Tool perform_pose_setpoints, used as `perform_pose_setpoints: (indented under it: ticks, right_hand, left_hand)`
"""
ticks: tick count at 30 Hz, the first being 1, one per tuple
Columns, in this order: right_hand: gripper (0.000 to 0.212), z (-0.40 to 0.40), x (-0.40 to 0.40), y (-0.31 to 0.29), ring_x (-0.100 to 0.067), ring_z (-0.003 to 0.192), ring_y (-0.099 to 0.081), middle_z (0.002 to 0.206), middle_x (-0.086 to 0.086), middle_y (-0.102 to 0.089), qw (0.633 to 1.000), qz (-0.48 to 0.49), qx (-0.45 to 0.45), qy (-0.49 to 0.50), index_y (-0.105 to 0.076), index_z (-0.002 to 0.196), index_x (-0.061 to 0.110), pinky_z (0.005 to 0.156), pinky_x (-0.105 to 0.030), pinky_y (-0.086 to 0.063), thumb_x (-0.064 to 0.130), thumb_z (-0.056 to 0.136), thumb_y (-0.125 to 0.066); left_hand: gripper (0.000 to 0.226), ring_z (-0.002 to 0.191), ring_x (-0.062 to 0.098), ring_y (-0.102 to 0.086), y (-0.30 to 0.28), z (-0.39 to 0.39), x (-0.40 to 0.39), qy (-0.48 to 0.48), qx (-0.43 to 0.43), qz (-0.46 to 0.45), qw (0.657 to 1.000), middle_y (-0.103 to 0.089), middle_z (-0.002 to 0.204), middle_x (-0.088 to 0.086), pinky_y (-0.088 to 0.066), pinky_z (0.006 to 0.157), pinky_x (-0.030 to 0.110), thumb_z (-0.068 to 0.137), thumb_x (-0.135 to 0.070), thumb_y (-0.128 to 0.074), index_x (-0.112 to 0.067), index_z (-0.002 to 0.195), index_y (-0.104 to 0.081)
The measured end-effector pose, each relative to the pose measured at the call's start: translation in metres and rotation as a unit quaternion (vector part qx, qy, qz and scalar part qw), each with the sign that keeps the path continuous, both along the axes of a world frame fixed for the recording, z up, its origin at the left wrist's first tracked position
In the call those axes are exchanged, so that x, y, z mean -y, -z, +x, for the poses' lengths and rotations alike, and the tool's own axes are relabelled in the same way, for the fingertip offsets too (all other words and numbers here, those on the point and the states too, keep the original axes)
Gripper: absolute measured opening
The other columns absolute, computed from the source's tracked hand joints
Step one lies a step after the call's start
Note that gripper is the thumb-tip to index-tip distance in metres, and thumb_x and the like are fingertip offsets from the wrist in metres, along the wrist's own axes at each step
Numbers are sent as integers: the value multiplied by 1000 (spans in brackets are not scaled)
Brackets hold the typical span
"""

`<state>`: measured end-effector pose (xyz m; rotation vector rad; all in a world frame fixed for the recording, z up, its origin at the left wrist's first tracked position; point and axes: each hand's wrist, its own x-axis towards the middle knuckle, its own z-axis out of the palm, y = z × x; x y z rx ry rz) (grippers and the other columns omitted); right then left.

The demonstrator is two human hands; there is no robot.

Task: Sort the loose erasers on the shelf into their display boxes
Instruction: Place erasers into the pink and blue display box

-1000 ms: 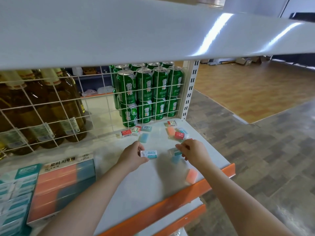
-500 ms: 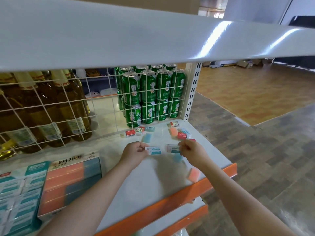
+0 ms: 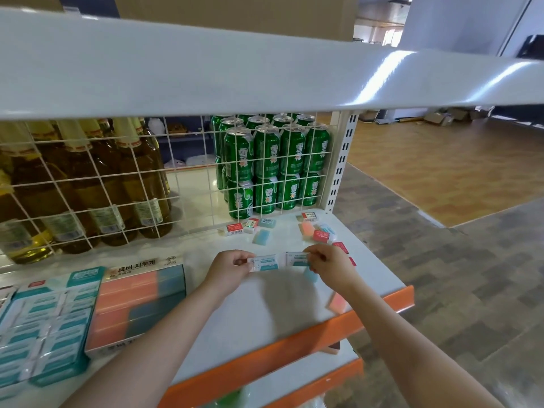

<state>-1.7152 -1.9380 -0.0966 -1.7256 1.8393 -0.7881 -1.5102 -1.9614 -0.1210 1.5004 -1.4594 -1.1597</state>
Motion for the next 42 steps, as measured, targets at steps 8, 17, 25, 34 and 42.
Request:
perform_pose_setpoints:
  ticks: [8,17,25,34,42]
  right_hand:
    - [25,23,5,0,-25,90,-59,100,-10,-67,999,-32,15,18,-66,108,7,81,-35,-49,7,91,-48]
    - [26,90,6,-8,-19,81,-52,97,-11,-65,999,-41,24,-15,-65,111,8,69,-22,-37,9,92,-47]
    - [26,189,-4,-9,-19,90,-56,108,-10,-66,996,-35,48,-74,-64,112,7,78,-23,-41,11,93,-47]
    - [24,277,-14,-8,-16,91,-60,110,-9,-65,990,-24,67,-122,-62,113,8,75,-22,-51,13,94,-47]
    - [19,317,-15,0,-11,82,-55,86,4,-58,988,-1,14,-157,-62,108,14,68,-21,-46,14,93,-51]
  left_hand:
    - [17,82,16,-56,-15,18,-9,-36,63,-42,996,-62,88,3,-44,68,19,88,0,-56,-10,97,-67]
    - [19,87,7,-52,-43,85,-33,-99,117,-100,983,-57,98,-4,-41,53,5,91,-8,-55,-13,107,-64]
    - [19,90,5,-52,-44,177,-58,-145,169,-94,970,-61,105,-4,-36,69,10,90,-9,-55,-19,104,-63]
    - [20,98,9,-53,-40,251,-78,-175,226,-81,955,-62,113,-1,-39,80,20,92,-11,-53,-19,108,-61]
    - [23,106,12,-54,-34,296,-89,-121,297,-55,946,-59,124,0,-39,83,19,93,-16,-52,-19,114,-62]
